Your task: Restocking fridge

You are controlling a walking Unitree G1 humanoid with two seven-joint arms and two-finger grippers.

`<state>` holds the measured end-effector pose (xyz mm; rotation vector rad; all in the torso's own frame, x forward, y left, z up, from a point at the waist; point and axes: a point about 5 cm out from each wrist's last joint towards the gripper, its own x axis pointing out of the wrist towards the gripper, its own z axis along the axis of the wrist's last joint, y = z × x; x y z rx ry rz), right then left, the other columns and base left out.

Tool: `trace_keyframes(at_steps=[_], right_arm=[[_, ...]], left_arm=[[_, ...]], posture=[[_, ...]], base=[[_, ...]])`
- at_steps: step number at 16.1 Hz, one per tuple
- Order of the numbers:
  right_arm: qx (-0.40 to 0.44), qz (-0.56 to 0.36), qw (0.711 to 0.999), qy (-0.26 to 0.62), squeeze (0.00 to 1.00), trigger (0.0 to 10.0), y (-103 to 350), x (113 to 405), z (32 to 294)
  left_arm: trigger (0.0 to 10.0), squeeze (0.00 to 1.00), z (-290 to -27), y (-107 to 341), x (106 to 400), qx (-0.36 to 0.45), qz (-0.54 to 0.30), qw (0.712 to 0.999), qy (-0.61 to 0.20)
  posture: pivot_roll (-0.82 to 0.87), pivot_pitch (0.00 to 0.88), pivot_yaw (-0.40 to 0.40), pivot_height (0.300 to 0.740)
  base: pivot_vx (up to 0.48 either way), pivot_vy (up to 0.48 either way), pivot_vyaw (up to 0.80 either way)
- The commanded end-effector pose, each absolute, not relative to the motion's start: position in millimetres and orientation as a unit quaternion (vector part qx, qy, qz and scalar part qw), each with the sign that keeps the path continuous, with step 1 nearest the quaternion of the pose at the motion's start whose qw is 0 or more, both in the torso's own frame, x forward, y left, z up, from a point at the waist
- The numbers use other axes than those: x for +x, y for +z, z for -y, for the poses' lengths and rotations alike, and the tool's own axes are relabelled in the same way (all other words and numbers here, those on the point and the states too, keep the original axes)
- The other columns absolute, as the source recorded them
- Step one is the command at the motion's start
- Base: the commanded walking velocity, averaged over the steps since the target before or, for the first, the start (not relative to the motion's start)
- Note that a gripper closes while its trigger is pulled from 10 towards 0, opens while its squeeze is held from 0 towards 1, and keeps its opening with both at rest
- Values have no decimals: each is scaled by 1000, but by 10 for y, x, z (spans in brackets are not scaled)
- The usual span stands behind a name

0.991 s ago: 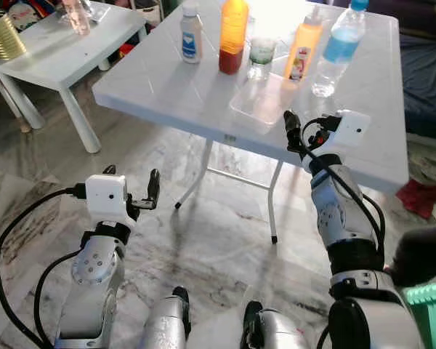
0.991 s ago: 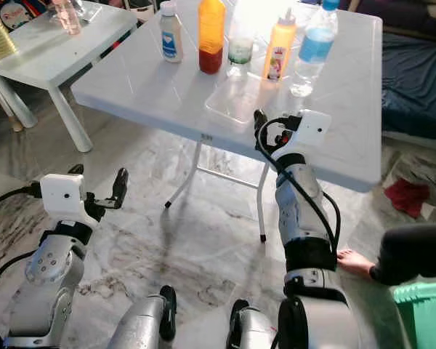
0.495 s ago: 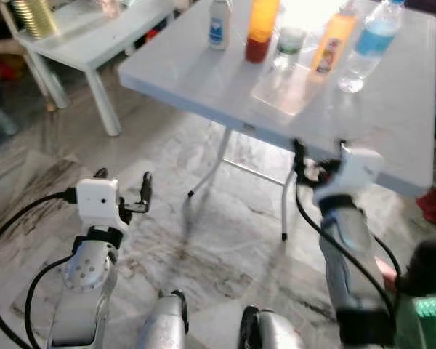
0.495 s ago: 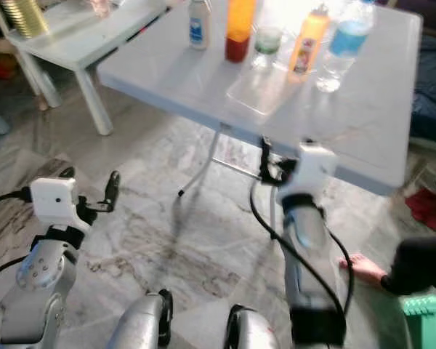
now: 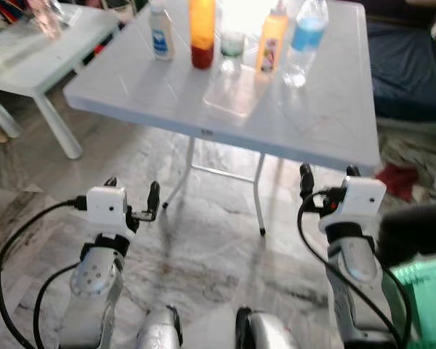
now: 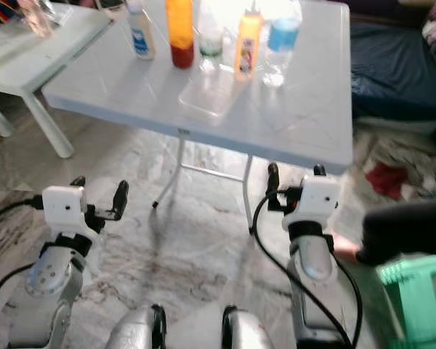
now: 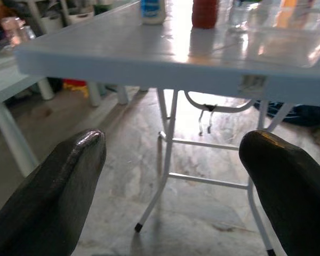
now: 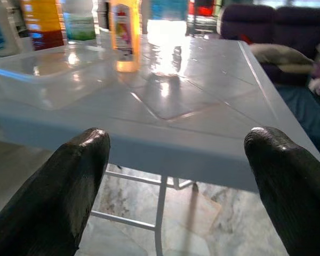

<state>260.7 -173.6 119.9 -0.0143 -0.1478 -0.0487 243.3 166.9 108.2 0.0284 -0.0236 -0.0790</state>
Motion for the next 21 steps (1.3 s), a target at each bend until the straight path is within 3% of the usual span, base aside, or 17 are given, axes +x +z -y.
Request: trace_keyframes(at_steps=[1,7,14,21], right_arm=[[-15,82,996,-17,0,10000,1234,2572,1702],[-29,75,997,-21,0,10000,1236,2524,1693],[-29,72,997,-27,0,10000,1241,2521,1689],[-38,76,996,-12,0,10000,1259,2568,1661]], left_arm=[[10000,0,-1691,1003,2406,17,-2,999,-35],[10000,0,-1751,929,2466,16,-15,1000,-18],[10000,0,-1699,948,2467,23,-1,999,-35],[10000,0,-1706,1036,2589,32,25,999,-21]], posture=[[118,81,14,740],[118,70,12,740],[118,86,20,740],[131,91,-4,740]], base=[[0,0,0],[0,0,0],[410,0,-414],[228,354,0]])
